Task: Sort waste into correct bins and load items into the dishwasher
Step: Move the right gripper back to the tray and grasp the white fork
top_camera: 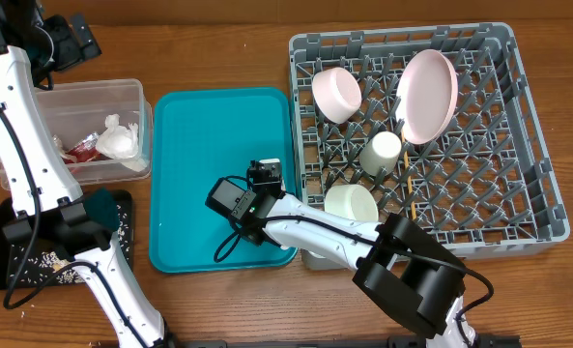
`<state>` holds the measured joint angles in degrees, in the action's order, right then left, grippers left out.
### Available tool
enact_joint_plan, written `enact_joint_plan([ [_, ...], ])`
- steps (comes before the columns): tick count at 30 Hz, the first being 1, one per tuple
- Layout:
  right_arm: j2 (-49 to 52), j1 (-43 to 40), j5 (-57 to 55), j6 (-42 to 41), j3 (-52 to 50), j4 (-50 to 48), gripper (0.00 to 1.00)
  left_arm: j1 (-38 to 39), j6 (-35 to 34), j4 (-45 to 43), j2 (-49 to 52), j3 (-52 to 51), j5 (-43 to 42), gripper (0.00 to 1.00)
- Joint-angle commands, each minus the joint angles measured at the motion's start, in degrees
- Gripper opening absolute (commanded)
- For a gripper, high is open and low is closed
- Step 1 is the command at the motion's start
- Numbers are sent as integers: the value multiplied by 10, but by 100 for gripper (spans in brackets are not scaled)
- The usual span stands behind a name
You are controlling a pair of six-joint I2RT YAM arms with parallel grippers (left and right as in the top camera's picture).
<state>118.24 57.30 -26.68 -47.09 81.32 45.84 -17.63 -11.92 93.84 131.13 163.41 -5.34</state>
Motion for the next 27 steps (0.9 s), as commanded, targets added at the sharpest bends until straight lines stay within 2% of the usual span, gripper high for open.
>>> enact_joint_plan([
  [1, 2, -2, -14, -5, 0, -2, 30, 0, -5, 0, -12, -1, -4, 100],
  [12, 8, -9, -7, -5, -1, 9, 31, 0, -5, 0, -12, -1, -4, 100],
  [27, 14, -23, 97, -5, 0, -7, 31, 0, -5, 0, -12, -1, -4, 100],
])
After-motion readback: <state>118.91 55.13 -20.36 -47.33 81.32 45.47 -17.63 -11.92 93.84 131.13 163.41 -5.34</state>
